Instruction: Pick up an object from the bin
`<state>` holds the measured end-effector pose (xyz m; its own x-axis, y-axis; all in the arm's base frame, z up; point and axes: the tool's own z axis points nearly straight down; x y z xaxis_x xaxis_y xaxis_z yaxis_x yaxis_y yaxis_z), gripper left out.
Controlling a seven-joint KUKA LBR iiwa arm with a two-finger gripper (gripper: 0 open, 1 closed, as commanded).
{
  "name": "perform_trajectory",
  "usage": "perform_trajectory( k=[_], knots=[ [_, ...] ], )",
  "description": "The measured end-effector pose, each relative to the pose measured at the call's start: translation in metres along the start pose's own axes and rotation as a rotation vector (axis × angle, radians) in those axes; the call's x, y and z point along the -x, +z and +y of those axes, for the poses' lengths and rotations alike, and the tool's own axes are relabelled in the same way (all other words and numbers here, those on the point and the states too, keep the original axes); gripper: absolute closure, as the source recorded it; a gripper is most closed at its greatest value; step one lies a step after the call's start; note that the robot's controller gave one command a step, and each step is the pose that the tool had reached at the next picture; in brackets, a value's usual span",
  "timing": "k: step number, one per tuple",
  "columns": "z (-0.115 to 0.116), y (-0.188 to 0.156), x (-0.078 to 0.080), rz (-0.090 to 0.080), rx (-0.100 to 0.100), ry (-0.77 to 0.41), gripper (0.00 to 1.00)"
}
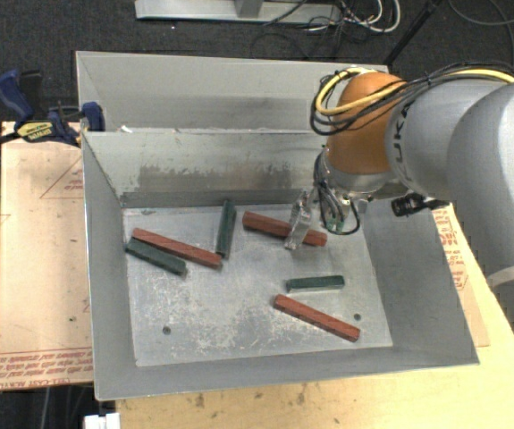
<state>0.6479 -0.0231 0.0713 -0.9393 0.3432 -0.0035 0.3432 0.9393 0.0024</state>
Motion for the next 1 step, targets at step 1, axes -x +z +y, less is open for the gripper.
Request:
perform_trajectory(
  k=[1],
  knots=[
    [-0.0013, -0.1291, -0.0036, 0.001, -0.001, 0.038, 1.00]
  ],
)
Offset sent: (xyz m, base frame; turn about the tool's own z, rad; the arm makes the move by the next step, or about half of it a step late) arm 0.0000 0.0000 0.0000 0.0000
